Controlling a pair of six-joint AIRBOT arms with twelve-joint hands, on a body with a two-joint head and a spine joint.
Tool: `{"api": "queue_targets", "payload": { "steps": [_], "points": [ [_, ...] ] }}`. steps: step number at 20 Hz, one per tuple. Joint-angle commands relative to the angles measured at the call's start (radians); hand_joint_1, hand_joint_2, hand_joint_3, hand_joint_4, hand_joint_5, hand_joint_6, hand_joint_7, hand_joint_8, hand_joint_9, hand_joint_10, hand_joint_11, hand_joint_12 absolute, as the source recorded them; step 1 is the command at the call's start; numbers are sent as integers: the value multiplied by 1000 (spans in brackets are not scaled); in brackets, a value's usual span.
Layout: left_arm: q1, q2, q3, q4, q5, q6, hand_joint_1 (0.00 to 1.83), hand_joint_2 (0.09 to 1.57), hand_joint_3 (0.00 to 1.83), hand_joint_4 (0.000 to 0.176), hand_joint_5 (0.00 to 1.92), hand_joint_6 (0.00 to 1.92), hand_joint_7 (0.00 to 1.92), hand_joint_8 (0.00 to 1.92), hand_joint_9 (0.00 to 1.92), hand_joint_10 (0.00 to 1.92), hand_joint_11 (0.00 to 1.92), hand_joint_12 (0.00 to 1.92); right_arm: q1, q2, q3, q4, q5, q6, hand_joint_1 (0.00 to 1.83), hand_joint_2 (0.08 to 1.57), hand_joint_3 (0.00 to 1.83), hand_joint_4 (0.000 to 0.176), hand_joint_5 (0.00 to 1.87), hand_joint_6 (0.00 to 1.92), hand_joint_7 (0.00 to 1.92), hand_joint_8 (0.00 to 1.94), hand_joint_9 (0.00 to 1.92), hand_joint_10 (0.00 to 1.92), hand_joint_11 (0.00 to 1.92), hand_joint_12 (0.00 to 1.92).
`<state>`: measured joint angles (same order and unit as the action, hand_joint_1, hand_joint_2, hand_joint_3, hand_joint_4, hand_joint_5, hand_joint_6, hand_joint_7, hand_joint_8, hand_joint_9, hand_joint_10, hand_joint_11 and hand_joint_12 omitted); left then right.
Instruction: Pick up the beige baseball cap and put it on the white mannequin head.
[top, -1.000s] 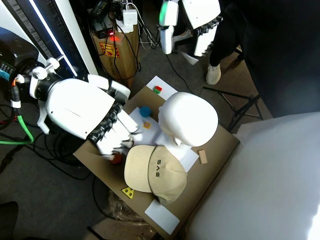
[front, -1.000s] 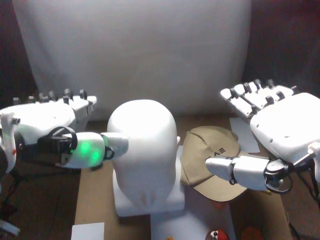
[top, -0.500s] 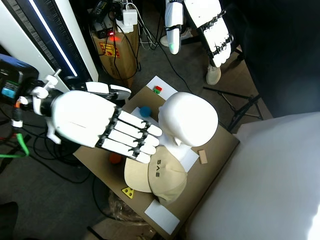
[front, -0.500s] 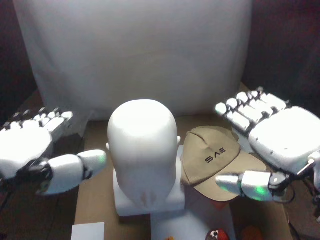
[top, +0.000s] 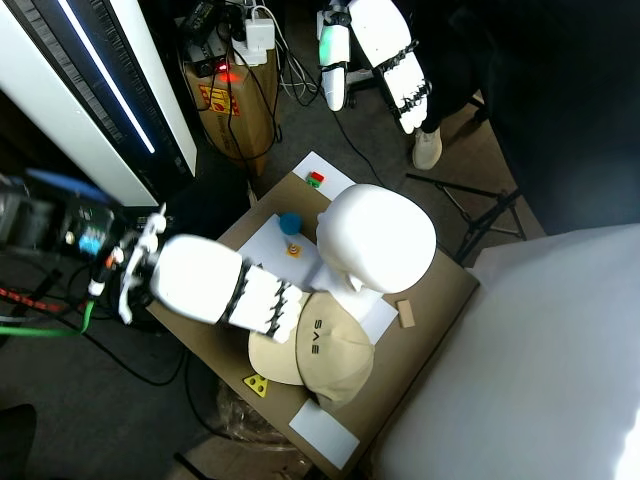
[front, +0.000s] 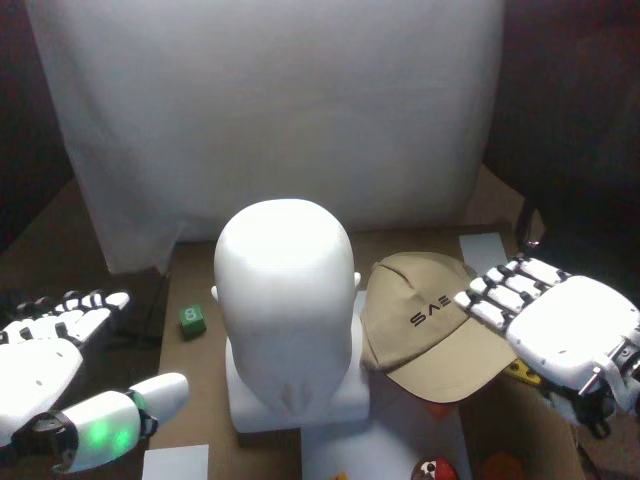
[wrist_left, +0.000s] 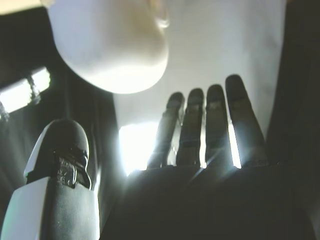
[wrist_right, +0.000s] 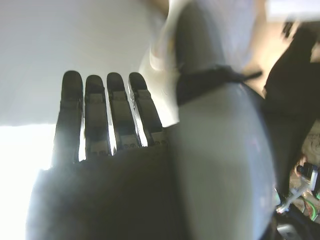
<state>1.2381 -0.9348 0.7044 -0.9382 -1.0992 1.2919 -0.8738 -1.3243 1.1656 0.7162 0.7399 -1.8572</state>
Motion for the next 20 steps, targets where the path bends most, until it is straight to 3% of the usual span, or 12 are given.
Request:
{"api": "queue_targets", "payload": {
  "steps": [1,6,15,20],
  "points": [
    [4,-5,10,53,-113,-6,0,1138,4,0,4,0,16,0,12,0,0,270,-3,-6,10,-38,94,1,1265,1082,5,0,103,2,129,1,160,5,0,547],
    [61,-19,65,158,-56,-40,0,1141,3,0,0,0,0,0,14,4,0,285,-45,-70,109,-38,81,15,1278,1096,8,0,92,0,121,0,156,1,0,581],
    [83,-116,126,144,-65,-48,0,1149,4,0,0,0,1,0,17,0,0,313,-51,-233,336,-83,52,63,1284,1099,6,0,98,2,125,2,159,1,0,587],
    [95,-190,129,70,-147,-39,0,1150,1,0,0,0,0,0,0,0,0,183,-31,-309,423,-79,29,96,1292,1102,6,0,97,1,125,1,155,0,0,589]
  ]
}}
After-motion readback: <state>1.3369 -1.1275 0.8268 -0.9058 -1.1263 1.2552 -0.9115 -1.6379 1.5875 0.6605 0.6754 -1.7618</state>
